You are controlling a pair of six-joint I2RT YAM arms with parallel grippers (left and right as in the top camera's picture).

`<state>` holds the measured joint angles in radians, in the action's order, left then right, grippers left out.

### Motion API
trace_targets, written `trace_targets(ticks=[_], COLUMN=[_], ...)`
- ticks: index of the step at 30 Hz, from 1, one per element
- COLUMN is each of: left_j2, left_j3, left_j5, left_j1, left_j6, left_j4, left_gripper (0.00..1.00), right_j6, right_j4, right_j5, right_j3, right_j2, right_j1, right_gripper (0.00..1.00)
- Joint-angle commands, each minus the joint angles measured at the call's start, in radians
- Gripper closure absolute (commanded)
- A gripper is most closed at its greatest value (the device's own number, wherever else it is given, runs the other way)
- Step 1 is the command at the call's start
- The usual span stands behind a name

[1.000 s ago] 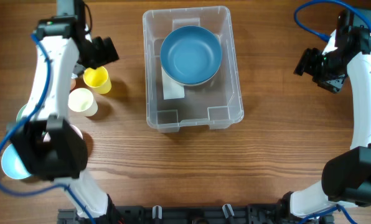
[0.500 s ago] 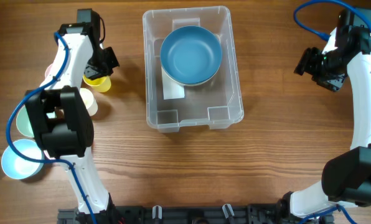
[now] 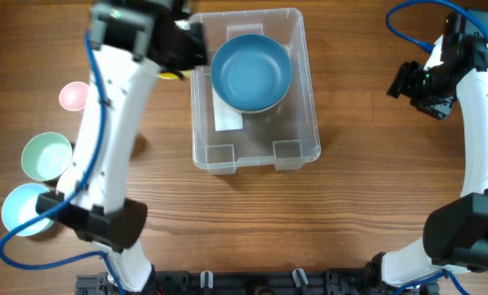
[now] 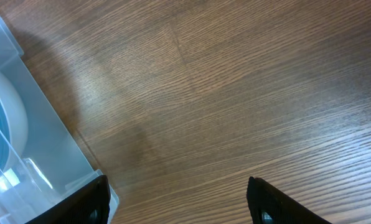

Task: Pack container
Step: 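Place the yellow cup in the bin's front right corner with the left gripper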

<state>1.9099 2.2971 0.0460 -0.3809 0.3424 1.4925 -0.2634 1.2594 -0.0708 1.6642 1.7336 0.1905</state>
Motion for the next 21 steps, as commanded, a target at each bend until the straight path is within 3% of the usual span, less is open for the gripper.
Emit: trace_targets(ticks=[1,7,14,21], left_j2=[0.055,0.217,0.440,0.473], left_j3=[0.003,-0.006,-0.006,-0.006], left_j5=[-0.023,-0.064,-0.176,-0.201], left_j1=[-0.206,-0.376,-0.388,-0.395], left_j6=[0.148,0.194,0.193,0.190], left_j4=[-0.008,-0.042,-0.063,-0.097], left_gripper=[0.96,0.96,0.96,0.96], right_j6=[0.009,0.010,0.009,0.010], right_j4=[-0.002,-0.001,-0.002,-0.002], right_j5=[0.003,0.002,0.002,0.002], right_j3=[0.000,-0.002,-0.002,-0.002], right_j2=[0.003,0.003,0.003,0.003], right_j1=[-0.008,-0.008,-0.008,-0.008], right_gripper=[0.28,0.29,0.29,0.28])
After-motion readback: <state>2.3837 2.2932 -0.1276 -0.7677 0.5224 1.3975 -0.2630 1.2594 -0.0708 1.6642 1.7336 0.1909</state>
